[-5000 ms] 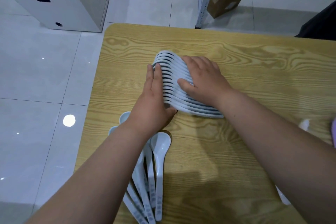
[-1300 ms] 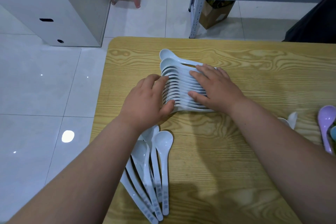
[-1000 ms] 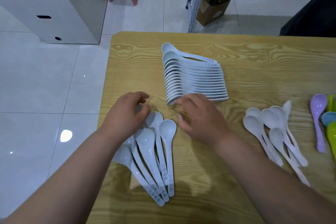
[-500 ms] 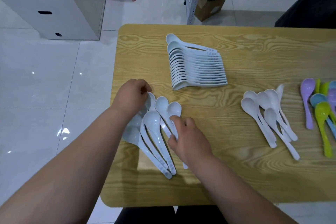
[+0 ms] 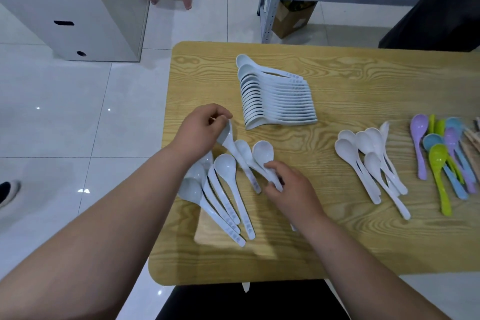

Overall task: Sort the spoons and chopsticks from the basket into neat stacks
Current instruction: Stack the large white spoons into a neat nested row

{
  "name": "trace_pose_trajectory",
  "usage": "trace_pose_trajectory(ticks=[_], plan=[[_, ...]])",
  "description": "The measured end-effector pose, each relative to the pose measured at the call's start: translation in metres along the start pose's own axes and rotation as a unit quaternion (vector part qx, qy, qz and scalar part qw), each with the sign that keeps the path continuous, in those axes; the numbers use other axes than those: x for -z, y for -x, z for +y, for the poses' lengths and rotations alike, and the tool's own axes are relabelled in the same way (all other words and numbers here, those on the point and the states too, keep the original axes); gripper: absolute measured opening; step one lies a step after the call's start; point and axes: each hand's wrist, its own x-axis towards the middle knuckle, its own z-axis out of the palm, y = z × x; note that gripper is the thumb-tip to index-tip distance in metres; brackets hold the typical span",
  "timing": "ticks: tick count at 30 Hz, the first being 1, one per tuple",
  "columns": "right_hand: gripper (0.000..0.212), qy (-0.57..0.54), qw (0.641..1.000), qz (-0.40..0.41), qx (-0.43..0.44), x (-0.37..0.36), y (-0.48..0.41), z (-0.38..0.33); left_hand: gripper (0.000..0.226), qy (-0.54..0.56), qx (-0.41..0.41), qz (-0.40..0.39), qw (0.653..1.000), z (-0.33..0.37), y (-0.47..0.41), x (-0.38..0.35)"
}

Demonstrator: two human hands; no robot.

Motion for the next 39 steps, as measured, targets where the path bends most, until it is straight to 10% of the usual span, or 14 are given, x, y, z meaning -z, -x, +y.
trace_pose_trajectory(ticks=[9,18,30,39], plan=[[0.041,-0.202,0.979,0.006,0.012,0.04,0.037,-0.039,0.029,0.221,0.137,0.021,0.965,0.04,0.053,-0.002],[0.043,-0.136,0.986,-0.08,0.06,0.056,0.074,-0.068,0.04,0.432,0.28,0.041,0.856,0.073,0.096,-0.004],[0.042,-0.053,0.984,-0.118,0.125,0.077,0.07,-0.062,0.035,0.422,0.297,0.04,0.855,0.102,0.106,-0.025],[0.036,-0.228,0.931,-0.284,0.023,0.119,0.054,-0.014,0.011,0.434,0.282,0.092,0.851,0.128,0.102,-0.08]])
